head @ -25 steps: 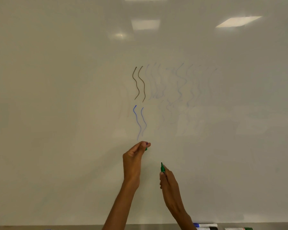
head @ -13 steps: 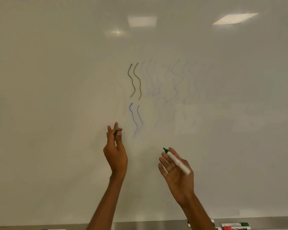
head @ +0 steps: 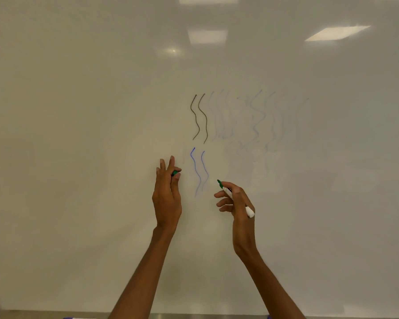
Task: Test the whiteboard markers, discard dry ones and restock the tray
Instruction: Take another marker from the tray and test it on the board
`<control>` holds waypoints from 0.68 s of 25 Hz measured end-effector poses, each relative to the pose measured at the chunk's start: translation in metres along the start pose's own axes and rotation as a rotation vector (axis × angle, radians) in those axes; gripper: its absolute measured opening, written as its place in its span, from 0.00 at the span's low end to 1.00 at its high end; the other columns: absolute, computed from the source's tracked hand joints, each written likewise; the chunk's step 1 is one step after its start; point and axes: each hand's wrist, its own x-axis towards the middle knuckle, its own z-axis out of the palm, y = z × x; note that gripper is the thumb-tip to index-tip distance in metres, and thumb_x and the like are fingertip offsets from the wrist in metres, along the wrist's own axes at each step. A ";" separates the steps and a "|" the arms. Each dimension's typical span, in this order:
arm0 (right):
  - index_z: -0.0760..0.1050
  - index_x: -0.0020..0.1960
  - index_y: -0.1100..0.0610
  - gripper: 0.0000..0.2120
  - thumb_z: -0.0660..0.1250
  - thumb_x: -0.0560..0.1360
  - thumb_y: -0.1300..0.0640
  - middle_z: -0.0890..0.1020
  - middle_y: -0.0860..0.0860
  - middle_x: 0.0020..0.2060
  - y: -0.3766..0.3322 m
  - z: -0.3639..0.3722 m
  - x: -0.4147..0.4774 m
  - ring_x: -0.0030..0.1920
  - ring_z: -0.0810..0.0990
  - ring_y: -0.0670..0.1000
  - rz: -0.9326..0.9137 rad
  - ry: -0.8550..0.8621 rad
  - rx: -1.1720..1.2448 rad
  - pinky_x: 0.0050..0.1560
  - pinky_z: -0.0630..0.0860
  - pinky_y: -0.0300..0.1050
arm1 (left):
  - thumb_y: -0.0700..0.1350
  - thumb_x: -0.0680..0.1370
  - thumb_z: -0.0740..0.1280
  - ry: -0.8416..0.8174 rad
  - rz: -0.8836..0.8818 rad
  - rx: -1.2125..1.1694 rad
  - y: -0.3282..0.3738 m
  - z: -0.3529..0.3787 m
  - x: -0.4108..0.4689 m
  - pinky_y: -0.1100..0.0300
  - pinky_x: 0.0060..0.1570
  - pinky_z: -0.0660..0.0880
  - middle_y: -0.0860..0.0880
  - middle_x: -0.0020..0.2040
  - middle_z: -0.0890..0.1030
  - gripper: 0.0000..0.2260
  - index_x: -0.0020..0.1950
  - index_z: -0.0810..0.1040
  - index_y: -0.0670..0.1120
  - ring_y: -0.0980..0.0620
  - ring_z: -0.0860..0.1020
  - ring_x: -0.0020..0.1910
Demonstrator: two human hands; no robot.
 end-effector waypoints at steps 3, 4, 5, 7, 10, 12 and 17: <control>0.79 0.58 0.52 0.10 0.61 0.82 0.57 0.83 0.52 0.42 -0.012 0.013 0.008 0.40 0.80 0.49 -0.103 0.019 -0.076 0.43 0.78 0.42 | 0.58 0.84 0.51 0.006 0.032 -0.018 0.007 -0.005 0.016 0.59 0.77 0.59 0.47 0.77 0.67 0.24 0.77 0.66 0.51 0.53 0.54 0.80; 0.79 0.58 0.52 0.09 0.63 0.81 0.60 0.83 0.50 0.42 -0.017 0.016 0.013 0.41 0.80 0.48 -0.136 0.029 -0.103 0.44 0.79 0.43 | 0.57 0.84 0.53 0.009 0.035 -0.024 0.011 -0.006 0.022 0.56 0.76 0.61 0.48 0.78 0.65 0.23 0.77 0.66 0.51 0.54 0.54 0.80; 0.78 0.59 0.53 0.09 0.64 0.81 0.61 0.83 0.49 0.43 -0.023 0.019 0.019 0.43 0.81 0.49 -0.174 0.037 -0.129 0.45 0.80 0.45 | 0.55 0.84 0.54 0.010 0.040 -0.023 0.014 -0.008 0.029 0.54 0.76 0.62 0.49 0.79 0.63 0.22 0.77 0.66 0.51 0.53 0.54 0.80; 0.78 0.59 0.55 0.09 0.66 0.80 0.61 0.83 0.46 0.47 -0.037 0.027 0.034 0.47 0.82 0.50 -0.278 0.050 -0.182 0.50 0.81 0.47 | 0.53 0.84 0.55 0.008 0.078 -0.002 0.023 -0.009 0.046 0.52 0.76 0.63 0.50 0.80 0.61 0.22 0.78 0.65 0.51 0.53 0.53 0.80; 0.79 0.59 0.56 0.09 0.66 0.80 0.61 0.83 0.48 0.51 -0.058 0.041 0.058 0.52 0.82 0.47 -0.409 0.104 -0.231 0.53 0.80 0.43 | 0.53 0.84 0.54 0.001 0.138 0.019 0.040 -0.009 0.071 0.56 0.76 0.62 0.51 0.80 0.61 0.22 0.78 0.64 0.53 0.53 0.53 0.80; 0.80 0.59 0.56 0.10 0.65 0.80 0.61 0.83 0.48 0.49 -0.073 0.051 0.074 0.50 0.82 0.45 -0.458 0.153 -0.239 0.52 0.80 0.43 | 0.55 0.84 0.53 -0.003 0.169 0.031 0.055 -0.007 0.087 0.60 0.75 0.61 0.51 0.80 0.60 0.22 0.79 0.63 0.53 0.52 0.53 0.80; 0.77 0.60 0.53 0.10 0.67 0.79 0.59 0.80 0.42 0.39 -0.108 0.067 0.116 0.37 0.78 0.43 -0.558 0.233 -0.270 0.39 0.76 0.34 | 0.55 0.84 0.52 0.010 0.274 0.062 0.087 -0.003 0.136 0.68 0.71 0.59 0.50 0.80 0.59 0.23 0.79 0.61 0.54 0.52 0.54 0.80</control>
